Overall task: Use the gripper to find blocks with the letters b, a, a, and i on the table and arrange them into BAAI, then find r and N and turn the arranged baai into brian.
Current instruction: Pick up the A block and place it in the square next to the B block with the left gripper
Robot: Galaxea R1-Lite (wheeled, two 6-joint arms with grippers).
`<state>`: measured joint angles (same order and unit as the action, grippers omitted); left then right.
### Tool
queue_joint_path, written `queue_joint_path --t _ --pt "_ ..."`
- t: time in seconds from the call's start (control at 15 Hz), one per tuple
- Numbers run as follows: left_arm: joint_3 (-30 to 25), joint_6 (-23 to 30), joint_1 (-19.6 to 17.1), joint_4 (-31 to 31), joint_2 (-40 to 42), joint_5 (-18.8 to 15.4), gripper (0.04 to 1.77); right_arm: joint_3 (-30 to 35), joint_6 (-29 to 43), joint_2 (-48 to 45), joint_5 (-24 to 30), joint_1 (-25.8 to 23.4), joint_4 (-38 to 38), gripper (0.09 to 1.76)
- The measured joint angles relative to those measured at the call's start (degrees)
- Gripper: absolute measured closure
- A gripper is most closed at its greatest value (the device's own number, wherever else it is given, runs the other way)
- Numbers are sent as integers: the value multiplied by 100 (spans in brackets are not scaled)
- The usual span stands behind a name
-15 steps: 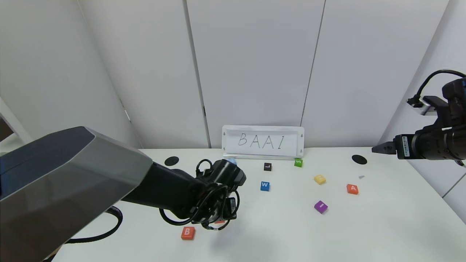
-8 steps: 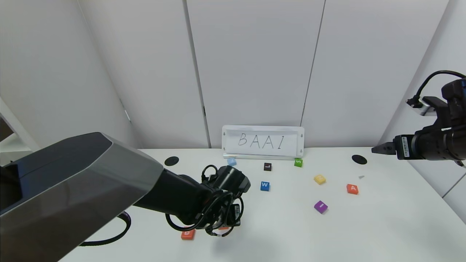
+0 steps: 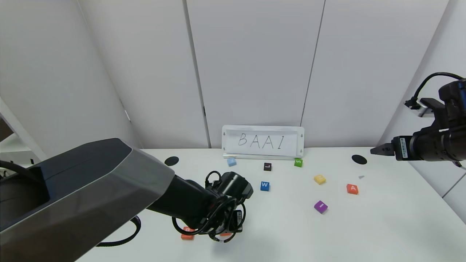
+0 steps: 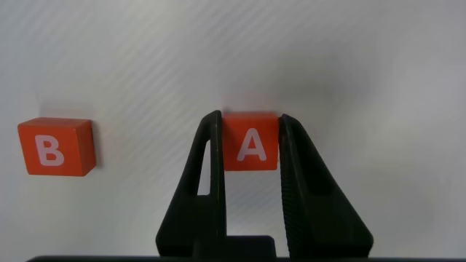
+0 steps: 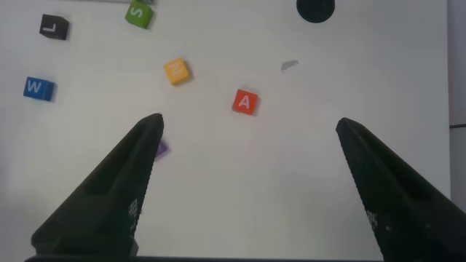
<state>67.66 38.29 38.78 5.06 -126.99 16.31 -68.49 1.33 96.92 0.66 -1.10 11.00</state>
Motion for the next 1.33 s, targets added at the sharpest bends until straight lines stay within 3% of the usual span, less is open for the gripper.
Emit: queue_joint_path --t 1.27,1.33 --pt "-85 27 -2 -233 -20 20 132 -6 1 13 0 -6 -2 14" --pt "-96 18 -2 -233 -24 20 116 -6 -2 13 2 -11 0 14"
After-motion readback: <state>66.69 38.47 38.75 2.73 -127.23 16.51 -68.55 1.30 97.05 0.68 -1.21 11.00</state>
